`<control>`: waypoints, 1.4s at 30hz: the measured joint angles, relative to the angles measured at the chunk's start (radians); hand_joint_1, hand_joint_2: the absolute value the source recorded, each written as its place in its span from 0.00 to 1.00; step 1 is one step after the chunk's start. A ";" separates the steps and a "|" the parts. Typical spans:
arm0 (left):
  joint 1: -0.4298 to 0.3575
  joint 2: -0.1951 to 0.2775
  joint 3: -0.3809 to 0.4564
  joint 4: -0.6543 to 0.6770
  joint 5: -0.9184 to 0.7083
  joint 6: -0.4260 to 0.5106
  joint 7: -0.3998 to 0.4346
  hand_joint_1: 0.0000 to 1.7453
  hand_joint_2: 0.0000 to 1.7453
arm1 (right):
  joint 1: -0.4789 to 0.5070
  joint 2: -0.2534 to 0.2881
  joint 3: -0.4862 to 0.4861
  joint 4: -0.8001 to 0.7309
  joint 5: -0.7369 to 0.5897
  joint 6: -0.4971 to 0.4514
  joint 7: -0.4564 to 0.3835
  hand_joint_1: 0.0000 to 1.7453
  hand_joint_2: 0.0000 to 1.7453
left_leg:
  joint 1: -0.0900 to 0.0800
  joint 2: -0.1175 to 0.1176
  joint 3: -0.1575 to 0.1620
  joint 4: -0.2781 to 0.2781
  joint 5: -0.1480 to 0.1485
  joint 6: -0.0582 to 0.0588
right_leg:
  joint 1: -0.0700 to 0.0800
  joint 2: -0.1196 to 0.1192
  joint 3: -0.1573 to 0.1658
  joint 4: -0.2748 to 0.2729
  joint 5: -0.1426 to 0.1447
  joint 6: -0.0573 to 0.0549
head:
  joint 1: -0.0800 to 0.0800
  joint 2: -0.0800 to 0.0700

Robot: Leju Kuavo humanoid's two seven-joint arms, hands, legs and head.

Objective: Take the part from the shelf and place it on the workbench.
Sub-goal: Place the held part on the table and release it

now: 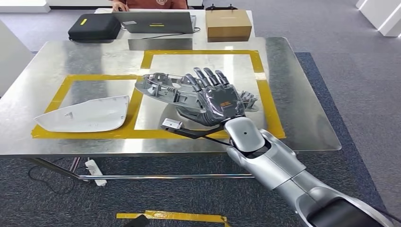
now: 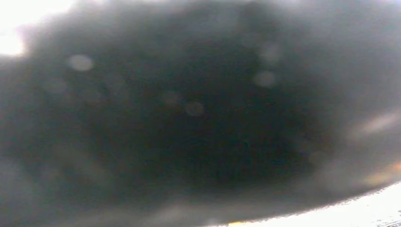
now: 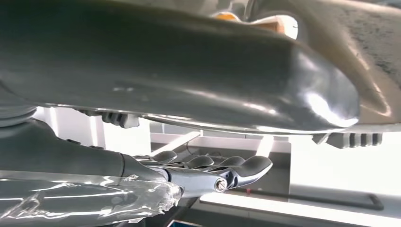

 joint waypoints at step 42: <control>0.000 0.010 0.057 -0.001 0.019 -0.048 0.008 0.00 0.00 | -0.019 -0.001 -0.097 0.455 -0.148 -0.024 0.031 0.00 0.00 | 0.000 0.000 0.000 0.000 0.000 0.000 | 0.000 0.000 0.000 0.000 0.000 0.000 | 0.000 0.000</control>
